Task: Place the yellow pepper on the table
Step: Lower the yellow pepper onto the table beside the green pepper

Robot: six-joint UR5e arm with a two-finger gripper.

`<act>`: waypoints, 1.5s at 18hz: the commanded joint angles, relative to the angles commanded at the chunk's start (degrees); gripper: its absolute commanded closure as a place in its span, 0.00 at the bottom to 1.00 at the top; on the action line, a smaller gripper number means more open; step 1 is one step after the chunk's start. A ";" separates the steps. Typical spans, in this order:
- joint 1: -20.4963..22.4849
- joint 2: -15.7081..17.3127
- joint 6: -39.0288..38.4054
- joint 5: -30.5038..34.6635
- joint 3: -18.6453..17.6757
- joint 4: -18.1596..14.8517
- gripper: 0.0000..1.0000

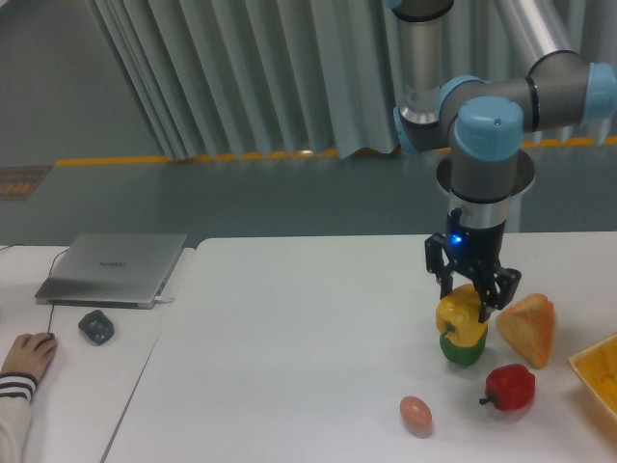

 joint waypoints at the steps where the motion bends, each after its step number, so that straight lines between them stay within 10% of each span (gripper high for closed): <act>1: -0.53 0.09 0.00 -0.09 0.09 -0.18 0.47; 11: -7.38 -2.72 -1.57 -0.09 0.09 -3.69 0.47; 19: -13.62 -7.64 -18.80 8.95 -1.14 8.69 0.46; 27: -14.15 -8.61 -21.35 10.20 -1.41 9.40 0.43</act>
